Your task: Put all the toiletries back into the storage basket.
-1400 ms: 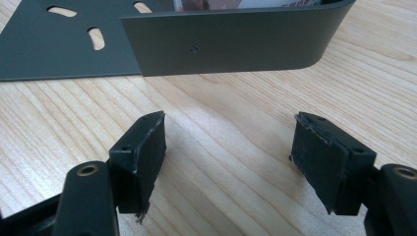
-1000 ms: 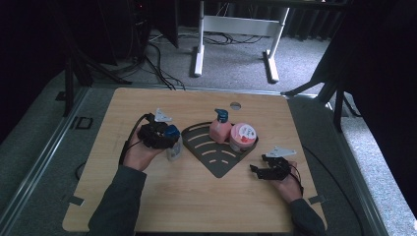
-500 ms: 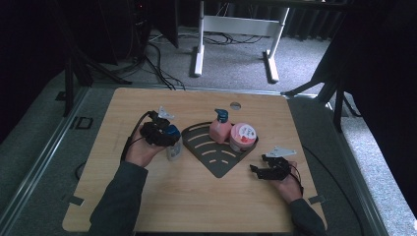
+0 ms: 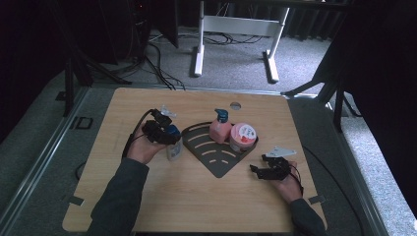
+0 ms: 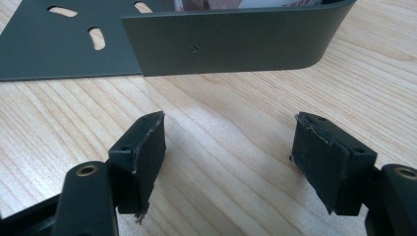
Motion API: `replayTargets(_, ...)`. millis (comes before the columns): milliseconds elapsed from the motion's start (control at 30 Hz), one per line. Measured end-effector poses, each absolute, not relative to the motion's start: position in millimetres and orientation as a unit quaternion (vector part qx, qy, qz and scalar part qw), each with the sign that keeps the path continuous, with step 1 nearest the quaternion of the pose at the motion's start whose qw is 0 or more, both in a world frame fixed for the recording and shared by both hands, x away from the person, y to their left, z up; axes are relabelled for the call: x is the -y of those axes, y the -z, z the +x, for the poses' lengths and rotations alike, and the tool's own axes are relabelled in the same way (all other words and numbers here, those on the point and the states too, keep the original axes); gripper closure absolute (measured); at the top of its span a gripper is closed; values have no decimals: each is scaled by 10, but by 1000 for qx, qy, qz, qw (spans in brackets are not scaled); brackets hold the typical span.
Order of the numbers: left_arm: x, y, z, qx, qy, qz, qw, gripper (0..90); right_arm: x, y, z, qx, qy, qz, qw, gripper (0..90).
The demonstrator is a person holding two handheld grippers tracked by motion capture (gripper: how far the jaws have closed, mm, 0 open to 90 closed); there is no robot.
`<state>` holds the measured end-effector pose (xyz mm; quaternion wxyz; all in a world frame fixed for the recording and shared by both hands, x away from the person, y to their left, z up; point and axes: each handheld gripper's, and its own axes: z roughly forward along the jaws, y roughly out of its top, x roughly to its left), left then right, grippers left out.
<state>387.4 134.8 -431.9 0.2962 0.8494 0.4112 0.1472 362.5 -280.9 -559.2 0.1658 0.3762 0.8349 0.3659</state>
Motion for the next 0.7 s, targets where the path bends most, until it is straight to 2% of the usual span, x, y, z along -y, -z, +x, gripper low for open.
replayTargets(400, -1302, 4374, 3935, -410, -139, 858, 277, 471, 2809, 5592, 3625, -835, -366, 376, 166, 285)
replayTargets(700, -1279, 4365, 3940, -417, -136, 856, 276, 527, 2809, 5592, 3625, -835, -366, 376, 165, 282)
